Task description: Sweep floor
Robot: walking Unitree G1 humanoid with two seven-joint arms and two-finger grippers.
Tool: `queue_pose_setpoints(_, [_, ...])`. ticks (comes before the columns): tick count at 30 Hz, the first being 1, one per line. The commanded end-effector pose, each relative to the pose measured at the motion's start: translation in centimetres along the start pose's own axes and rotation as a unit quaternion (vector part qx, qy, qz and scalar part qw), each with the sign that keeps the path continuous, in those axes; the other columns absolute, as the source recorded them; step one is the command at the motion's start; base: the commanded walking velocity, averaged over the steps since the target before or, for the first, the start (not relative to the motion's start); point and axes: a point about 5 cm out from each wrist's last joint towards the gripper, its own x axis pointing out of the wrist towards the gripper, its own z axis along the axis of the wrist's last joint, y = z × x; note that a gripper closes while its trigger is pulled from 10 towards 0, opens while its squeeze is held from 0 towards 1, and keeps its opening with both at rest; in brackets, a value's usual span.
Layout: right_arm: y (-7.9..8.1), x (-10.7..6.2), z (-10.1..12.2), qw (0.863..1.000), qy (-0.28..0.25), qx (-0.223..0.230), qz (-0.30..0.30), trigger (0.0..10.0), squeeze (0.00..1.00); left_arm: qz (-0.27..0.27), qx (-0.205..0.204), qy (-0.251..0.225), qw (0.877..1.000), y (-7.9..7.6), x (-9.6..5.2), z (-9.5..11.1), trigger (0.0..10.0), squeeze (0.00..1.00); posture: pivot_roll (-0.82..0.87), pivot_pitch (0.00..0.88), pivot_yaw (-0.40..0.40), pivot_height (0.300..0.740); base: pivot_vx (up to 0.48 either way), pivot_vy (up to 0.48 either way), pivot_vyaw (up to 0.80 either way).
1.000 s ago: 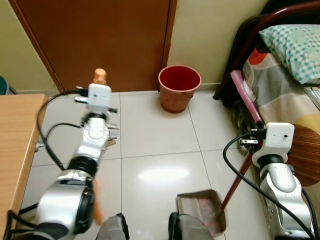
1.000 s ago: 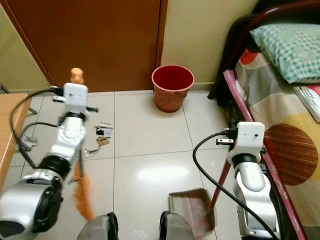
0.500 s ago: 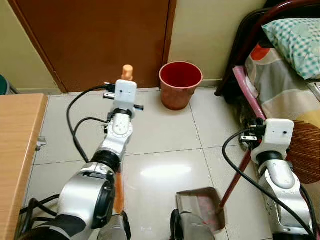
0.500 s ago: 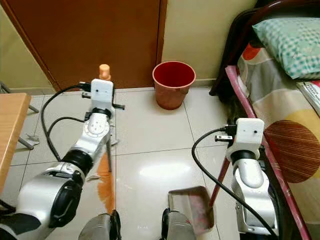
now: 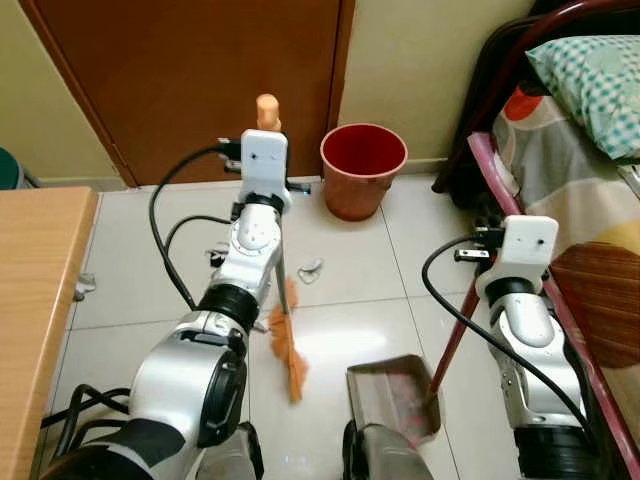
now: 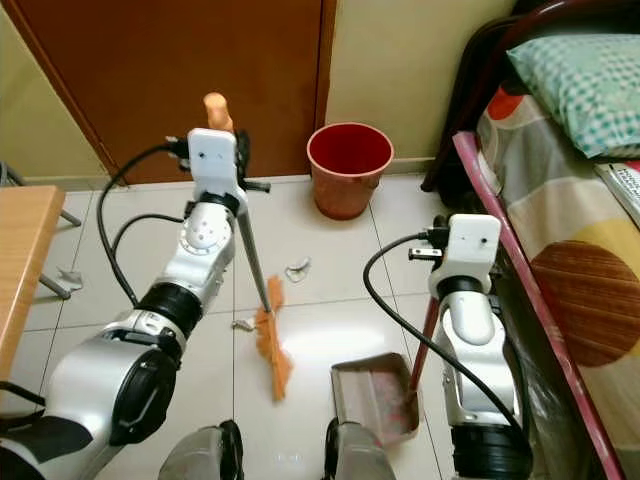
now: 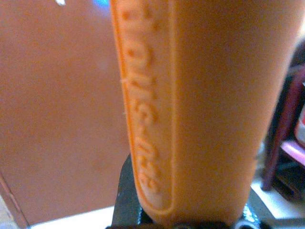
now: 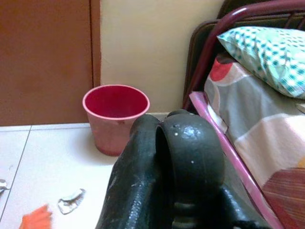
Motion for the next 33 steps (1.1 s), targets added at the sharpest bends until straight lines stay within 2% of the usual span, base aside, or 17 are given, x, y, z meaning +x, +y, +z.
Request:
queue_pose_setpoints(1, [0.6,0.6,0.6,1.0,-0.023,0.015,-0.001,10.0,0.0,0.003,0.008,-0.068,0.998,1.0,0.6,2.3,10.0,0.0,-0.09,0.14,-0.01,0.74,0.0,0.0,0.0])
queue_pose_setpoints(2, [1.0,0.9,0.7,0.999,-0.027,0.021,0.002,10.0,0.0,0.003,0.029,-0.089,0.996,2.0,0.2,2.6,10.0,0.0,-0.07,0.126,-0.007,0.74,0.0,0.0,0.0])
queue_pose_setpoints(3, [1.0,0.9,0.7,0.999,-0.027,0.021,0.002,10.0,0.0,0.003,0.029,-0.089,0.996,2.0,0.2,2.6,10.0,0.0,-0.07,0.126,-0.007,0.74,0.0,0.0,0.0])
queue_pose_setpoints(7, [1.7,1.6,0.7,0.999,-0.032,0.028,0.008,10.0,0.0,0.009,0.067,-0.123,0.99,4.1,-0.8,3.2,10.0,0.0,-0.03,0.105,-0.006,0.74,0.0,0.0,0.0])
queue_pose_setpoints(11, [2.3,2.1,0.7,0.999,-0.036,0.034,0.012,10.0,0.0,0.01,0.088,-0.131,0.987,5.2,-2.0,3.3,10.0,0.0,0.0,0.093,-0.002,0.74,0.0,0.0,0.0])
queue_pose_setpoints(13, [2.3,2.1,0.7,0.999,-0.036,0.034,0.012,10.0,0.0,0.01,0.088,-0.131,0.987,5.2,-2.0,3.3,10.0,0.0,0.0,0.093,-0.002,0.74,0.0,0.0,0.0])
queue_pose_setpoints(15, [2.8,2.7,0.9,0.998,-0.046,0.039,0.015,10.0,0.0,0.009,0.09,-0.106,0.99,5.6,-3.9,2.5,10.0,0.0,0.03,0.085,0.007,0.74,0.0,0.0,0.0])
queue_pose_setpoints(17, [3.0,2.9,1.0,0.998,-0.051,0.042,0.014,10.0,0.0,0.002,0.093,-0.084,0.992,5.2,-5.6,1.7,10.0,0.0,0.03,0.089,0.009,0.74,0.0,0.0,0.0])
queue_pose_setpoints(19, [3.0,2.9,1.0,0.998,-0.052,0.042,0.014,10.0,0.0,0.002,0.092,-0.078,0.993,5.1,-6.0,1.5,10.0,0.0,0.03,0.089,0.009,0.74,0.0,0.0,0.0])
queue_pose_setpoints(20, [2.8,2.7,1.0,0.998,-0.053,0.043,0.013,10.0,0.0,-0.001,0.088,-0.068,0.994,4.7,-7.0,1.2,10.0,0.0,0.03,0.1,0.011,0.74,0.0,0.0,0.0])
queue_pose_setpoints(24, [2.5,2.5,1.0,0.998,-0.056,0.041,0.013,10.0,0.0,0.001,0.086,-0.061,0.994,4.4,-7.9,1.3,10.0,0.0,0.03,0.104,0.008,0.74,0.0,0.0,0.0])
queue_pose_setpoints(29, [2.1,2.3,0.1,0.998,-0.048,0.041,0.009,10.0,0.0,0.013,0.088,-0.022,0.996,4.8,-10.4,0.2,10.0,0.0,0.02,0.085,0.002,0.74,0.0,0.0,0.0])
queue_pose_setpoints(33, [2.3,2.1,0.0,0.998,-0.047,0.037,0.013,10.0,0.0,0.012,0.094,-0.009,0.995,5.1,-11.1,-0.1,10.0,0.0,0.03,0.076,-0.008,0.74,0.0,0.0,0.0])
